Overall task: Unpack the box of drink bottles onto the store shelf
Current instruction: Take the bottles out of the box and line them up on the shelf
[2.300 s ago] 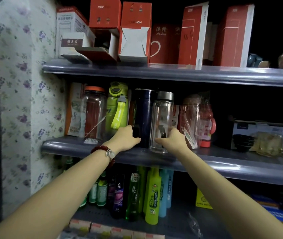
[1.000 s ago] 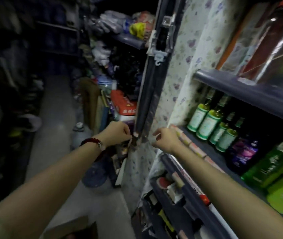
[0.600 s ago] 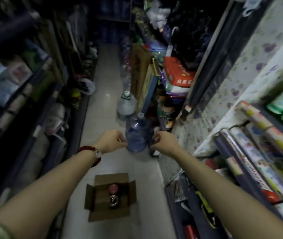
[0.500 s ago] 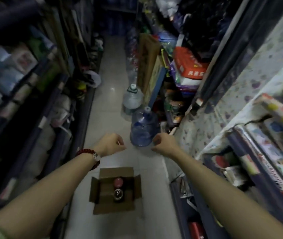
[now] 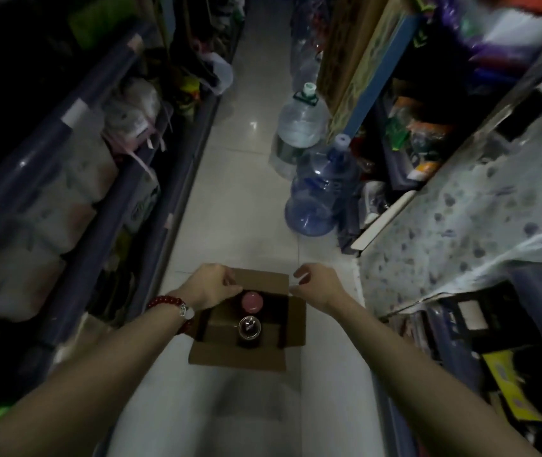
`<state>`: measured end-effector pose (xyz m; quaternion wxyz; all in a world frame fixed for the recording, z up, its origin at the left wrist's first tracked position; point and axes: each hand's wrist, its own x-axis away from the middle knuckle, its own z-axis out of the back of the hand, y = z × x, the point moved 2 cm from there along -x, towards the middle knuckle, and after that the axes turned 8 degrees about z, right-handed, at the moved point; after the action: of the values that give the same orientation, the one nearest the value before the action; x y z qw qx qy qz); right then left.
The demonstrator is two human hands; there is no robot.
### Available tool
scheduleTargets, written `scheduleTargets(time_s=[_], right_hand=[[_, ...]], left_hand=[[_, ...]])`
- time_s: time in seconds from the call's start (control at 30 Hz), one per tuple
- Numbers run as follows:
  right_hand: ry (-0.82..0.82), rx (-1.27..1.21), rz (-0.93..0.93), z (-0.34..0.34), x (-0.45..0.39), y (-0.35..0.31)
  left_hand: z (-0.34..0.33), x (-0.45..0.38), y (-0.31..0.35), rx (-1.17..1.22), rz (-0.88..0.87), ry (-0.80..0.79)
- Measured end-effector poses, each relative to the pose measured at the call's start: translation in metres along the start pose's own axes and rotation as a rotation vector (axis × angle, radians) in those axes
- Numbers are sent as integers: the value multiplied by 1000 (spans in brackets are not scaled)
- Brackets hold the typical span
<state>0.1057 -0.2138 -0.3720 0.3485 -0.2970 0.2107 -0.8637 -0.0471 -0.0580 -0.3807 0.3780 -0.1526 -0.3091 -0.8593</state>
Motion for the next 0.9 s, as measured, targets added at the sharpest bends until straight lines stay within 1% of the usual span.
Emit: scheduleTargets(time_s=[0.13,0.3,0.43,0.57,0.67,0.77,0.9], right_hand=[[-18,-23,8,-79,-34,52],[-63,-54,-4,-177,-70,114],[-27,-102,-5,-238,-95,149],[25,-122,46,-279,-116,166],[57,-160,100,-299,-124,173],[118,-232,146,-317,-128,177],[216,-316,167,-335,-125,181]], left_hand=[[-72,-54,-41,12,1,-9],[-150,-122,-82,13,-43,-10],[-197,-166,-103,51,-92,18],[-228,-199,-117,105,-230,93],[-241,-216,-119,196,-283,123],[-251,-229,-117,267,-307,112],[-267,-243,-112,347,-395,46]])
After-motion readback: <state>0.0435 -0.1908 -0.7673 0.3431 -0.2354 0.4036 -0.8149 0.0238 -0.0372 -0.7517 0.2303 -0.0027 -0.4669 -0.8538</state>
